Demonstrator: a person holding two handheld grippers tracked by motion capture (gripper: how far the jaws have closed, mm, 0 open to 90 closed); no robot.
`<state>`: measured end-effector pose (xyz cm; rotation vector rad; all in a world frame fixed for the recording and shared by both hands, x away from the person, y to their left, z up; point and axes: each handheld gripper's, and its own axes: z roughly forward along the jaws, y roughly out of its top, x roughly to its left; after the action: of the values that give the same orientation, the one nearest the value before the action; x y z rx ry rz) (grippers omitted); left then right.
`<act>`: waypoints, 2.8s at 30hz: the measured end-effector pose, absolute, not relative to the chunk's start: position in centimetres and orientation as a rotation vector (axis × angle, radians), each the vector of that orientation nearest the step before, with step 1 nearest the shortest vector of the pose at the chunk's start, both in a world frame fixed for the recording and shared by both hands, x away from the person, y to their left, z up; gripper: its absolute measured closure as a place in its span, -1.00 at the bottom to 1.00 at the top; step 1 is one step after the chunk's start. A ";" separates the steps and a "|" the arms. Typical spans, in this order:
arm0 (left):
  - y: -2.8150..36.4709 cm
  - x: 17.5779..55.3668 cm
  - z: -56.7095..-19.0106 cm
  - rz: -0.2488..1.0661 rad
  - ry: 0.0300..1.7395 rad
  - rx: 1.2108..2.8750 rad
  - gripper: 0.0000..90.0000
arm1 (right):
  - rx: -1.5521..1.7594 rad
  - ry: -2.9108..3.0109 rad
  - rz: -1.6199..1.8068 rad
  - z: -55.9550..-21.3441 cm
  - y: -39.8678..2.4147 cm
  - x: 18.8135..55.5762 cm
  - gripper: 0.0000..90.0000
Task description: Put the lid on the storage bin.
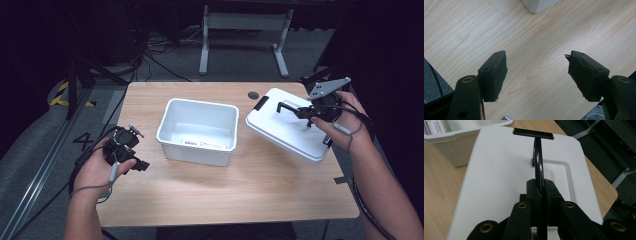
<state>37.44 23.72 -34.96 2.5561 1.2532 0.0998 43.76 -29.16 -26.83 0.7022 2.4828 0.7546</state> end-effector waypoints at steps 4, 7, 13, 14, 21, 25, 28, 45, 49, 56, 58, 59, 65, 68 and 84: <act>23.9 37.3 -35.0 0.106 1.256 2.556 -0.30 | 0.654 2.480 0.767 -26.0 -27.9 43.8 0.88; 24.2 37.0 -35.0 0.121 1.255 2.569 -0.30 | 0.609 2.488 0.783 -25.5 -26.8 43.9 0.88; 24.7 36.5 -35.1 0.127 1.279 2.550 -0.29 | 0.533 2.499 0.829 -24.3 -24.4 44.4 0.88; 24.8 36.4 -35.1 0.115 1.284 2.547 -0.29 | 0.519 2.499 0.829 -24.1 -24.0 44.5 0.88; 25.6 35.6 -35.1 0.129 1.314 2.528 -0.29 | 0.427 2.510 0.854 -23.1 -20.8 45.2 0.88; 25.9 35.4 -35.0 0.136 1.319 2.527 -0.29 | 0.392 2.528 0.859 -23.1 -19.3 45.6 0.88; 25.9 35.4 -35.0 0.131 1.320 2.527 -0.29 | 0.357 2.533 0.857 -23.1 -17.9 46.0 0.88; 25.8 35.9 -34.8 0.123 1.300 2.519 -0.28 | 0.198 2.559 0.904 -23.6 -11.5 46.7 0.88; 26.0 36.0 -34.7 0.137 1.284 2.535 -0.28 | 0.156 2.570 0.927 -24.0 -9.8 46.9 0.88; 26.1 36.0 -34.7 0.121 1.303 2.515 -0.28 | 0.107 2.601 0.949 -25.0 -7.3 47.5 0.88; 26.2 36.0 -34.7 0.134 1.293 2.525 -0.28 | 0.099 2.612 0.956 -25.3 -6.8 47.7 0.88; 26.2 36.1 -34.7 0.139 1.291 2.529 -0.28 | 0.092 2.617 0.962 -25.5 -6.5 47.8 0.88; 26.2 36.1 -34.8 0.132 1.291 2.527 -0.28 | 0.081 2.635 0.995 -26.9 -5.6 48.3 0.88; 26.2 36.1 -34.8 0.129 1.297 2.525 -0.28 | 0.068 2.652 1.004 -27.5 -5.4 48.5 0.88; 26.2 36.2 -34.8 0.127 1.287 2.532 -0.28 | 0.072 2.691 0.997 -29.4 -5.5 49.2 0.88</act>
<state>36.24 26.17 -34.79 2.5321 1.2868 0.1270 49.17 -5.54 -29.40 0.0722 2.6913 0.9975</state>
